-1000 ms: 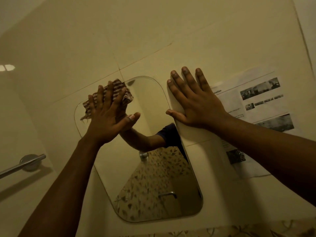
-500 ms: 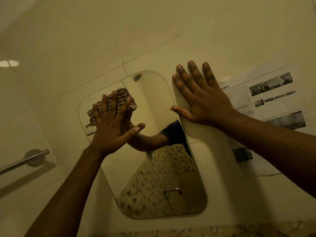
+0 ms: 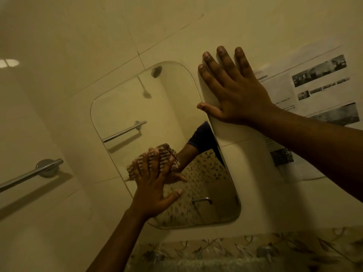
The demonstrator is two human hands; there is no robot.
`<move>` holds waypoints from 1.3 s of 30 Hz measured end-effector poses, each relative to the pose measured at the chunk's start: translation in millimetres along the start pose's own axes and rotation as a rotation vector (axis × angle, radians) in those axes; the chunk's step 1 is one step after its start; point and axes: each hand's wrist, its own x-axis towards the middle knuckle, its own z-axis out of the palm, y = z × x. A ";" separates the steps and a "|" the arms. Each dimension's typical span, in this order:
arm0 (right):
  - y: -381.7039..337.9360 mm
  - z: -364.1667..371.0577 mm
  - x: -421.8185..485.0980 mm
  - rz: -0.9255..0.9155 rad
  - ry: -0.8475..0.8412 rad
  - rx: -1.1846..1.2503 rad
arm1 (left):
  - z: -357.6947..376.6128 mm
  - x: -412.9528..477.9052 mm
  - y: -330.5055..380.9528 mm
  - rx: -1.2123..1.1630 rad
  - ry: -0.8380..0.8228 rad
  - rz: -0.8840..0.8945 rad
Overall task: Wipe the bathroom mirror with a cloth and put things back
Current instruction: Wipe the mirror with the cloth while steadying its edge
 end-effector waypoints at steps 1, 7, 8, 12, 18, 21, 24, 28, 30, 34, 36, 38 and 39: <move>0.2 -0.4 0.3 0.001 -0.003 0.004 | 7.3 -10.5 7.7 -0.006 -0.020 -0.010; 0.7 -3.2 0.8 -0.002 -0.025 0.021 | 29.9 -46.9 41.1 -0.031 -0.098 -0.058; 0.6 -3.5 0.7 -0.001 -0.028 0.028 | 30.9 -49.5 43.6 -0.037 -0.103 -0.060; 0.4 -3.7 1.5 0.002 -0.041 0.042 | 34.4 -55.2 55.0 -0.072 -0.120 -0.104; 0.6 -6.3 2.2 -0.004 -0.054 0.053 | 47.4 -70.6 76.0 -0.126 -0.122 -0.172; 0.7 -5.0 2.1 -0.006 -0.051 0.057 | 52.0 -76.5 87.6 -0.132 -0.115 -0.233; 1.5 -4.7 3.1 -0.004 -0.048 0.065 | 52.9 -75.3 97.6 -0.153 -0.058 -0.303; 1.2 -3.3 1.6 -0.001 -0.047 0.063 | 48.1 -72.1 106.4 -0.281 0.097 -0.372; 0.8 -3.9 1.7 0.000 -0.052 0.062 | 43.1 -68.7 111.0 -0.340 0.175 -0.398; 0.7 -5.2 2.2 0.000 -0.059 0.063 | 32.9 -58.3 117.2 -0.400 0.271 -0.455; 0.9 -4.6 1.6 -0.003 -0.056 0.056 | 30.4 -55.8 119.5 -0.463 0.290 -0.518; 1.2 -4.3 1.3 -0.004 -0.054 0.055 | 28.0 -55.9 123.9 -0.522 0.290 -0.579; 1.4 -4.3 1.5 -0.003 -0.054 0.054 | 26.7 -56.2 126.4 -0.530 0.290 -0.597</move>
